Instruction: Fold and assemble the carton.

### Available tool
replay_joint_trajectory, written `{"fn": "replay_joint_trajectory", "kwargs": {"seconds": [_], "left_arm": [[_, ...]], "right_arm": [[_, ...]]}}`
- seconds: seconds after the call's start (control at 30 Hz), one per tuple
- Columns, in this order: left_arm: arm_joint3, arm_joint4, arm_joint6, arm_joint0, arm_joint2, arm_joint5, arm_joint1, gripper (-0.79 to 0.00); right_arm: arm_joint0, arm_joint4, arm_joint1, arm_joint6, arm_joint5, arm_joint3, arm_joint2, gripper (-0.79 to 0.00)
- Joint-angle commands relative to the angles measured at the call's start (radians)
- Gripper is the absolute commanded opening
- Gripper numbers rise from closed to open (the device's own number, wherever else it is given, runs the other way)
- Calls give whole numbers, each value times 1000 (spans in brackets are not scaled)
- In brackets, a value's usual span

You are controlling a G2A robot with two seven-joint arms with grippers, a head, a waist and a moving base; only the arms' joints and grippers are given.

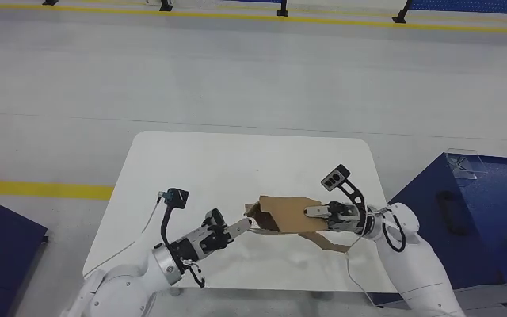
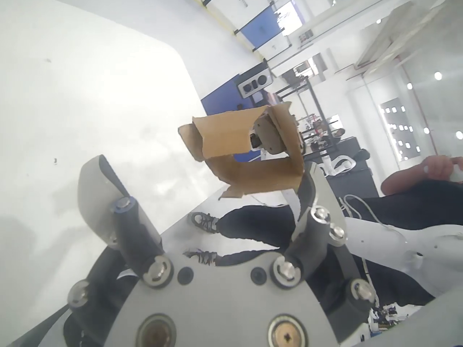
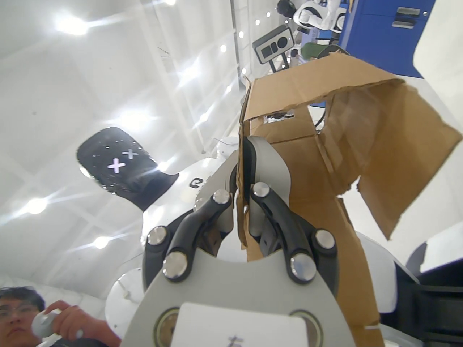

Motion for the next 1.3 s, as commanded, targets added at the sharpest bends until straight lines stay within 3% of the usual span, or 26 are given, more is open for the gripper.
{"fn": "replay_joint_trajectory", "kwargs": {"seconds": [0.0,0.2,0.73,0.97,1.13,1.27], "left_arm": [[-5,-36,-21,24,-16,-32,3,0],[7,23,-69,38,10,-35,8,0],[76,117,-105,-71,155,78,-2,0],[94,127,-97,-97,209,84,-8,0],[100,112,-69,-107,219,69,-11,0],[78,82,-31,-92,183,48,-9,0]], "right_arm": [[9,19,-2,7,16,16,-5,-785],[17,29,-5,28,21,24,-19,-785],[-29,-39,4,63,-27,-50,-10,-785],[-45,-42,9,63,-28,-76,-10,-785],[-44,-37,9,63,-29,-75,-16,-785],[-26,36,5,37,1,-37,-12,-785]]}}
